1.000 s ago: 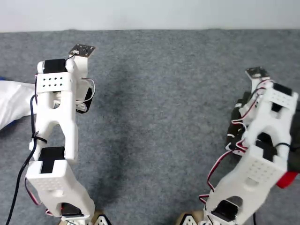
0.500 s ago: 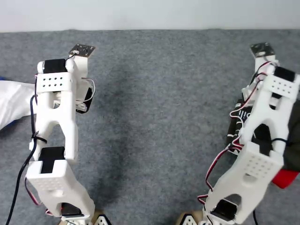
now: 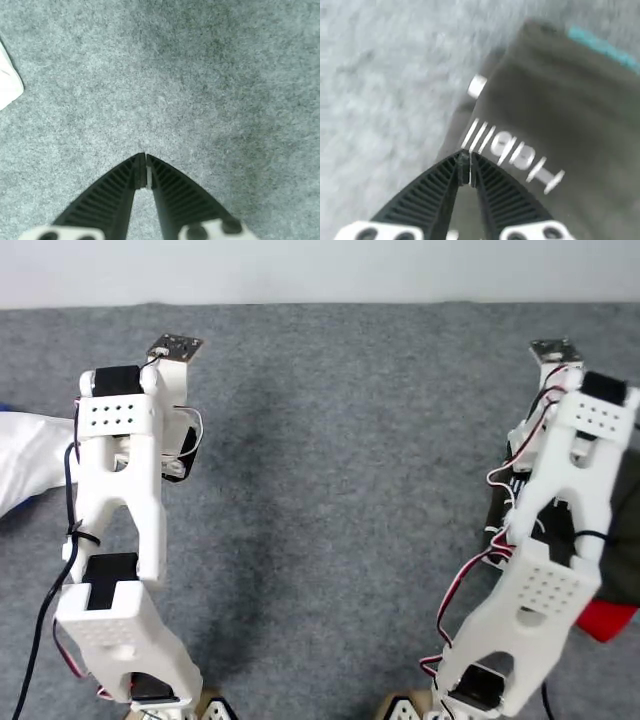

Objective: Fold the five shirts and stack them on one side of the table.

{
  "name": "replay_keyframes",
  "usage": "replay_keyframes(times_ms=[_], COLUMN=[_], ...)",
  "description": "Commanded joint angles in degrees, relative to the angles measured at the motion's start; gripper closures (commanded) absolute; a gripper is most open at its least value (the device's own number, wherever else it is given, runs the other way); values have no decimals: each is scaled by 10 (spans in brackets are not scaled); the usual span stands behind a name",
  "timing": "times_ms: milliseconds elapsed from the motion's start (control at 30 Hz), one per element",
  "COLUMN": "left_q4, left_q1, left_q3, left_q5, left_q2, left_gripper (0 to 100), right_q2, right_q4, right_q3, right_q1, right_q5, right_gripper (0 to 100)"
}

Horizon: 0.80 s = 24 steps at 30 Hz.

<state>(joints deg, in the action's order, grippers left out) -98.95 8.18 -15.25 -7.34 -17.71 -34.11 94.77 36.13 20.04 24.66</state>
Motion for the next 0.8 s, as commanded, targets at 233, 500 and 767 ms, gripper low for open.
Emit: replay_keyframes(times_ms=[233,500,767], left_q4=[-16,-14,65], left_q1=[4,106,257], left_q3=[-7,-7,-4], left_q5=[-1,-7,-138], left_q2=[85,156,154], left_gripper=[994,969,803], right_q2=[86,234,379], right_q4=[83,82,82], right_q3=[-53,-193,-368], right_q1=[18,15,15], right_q5=[-8,-8,-8], right_gripper=[988,987,986])
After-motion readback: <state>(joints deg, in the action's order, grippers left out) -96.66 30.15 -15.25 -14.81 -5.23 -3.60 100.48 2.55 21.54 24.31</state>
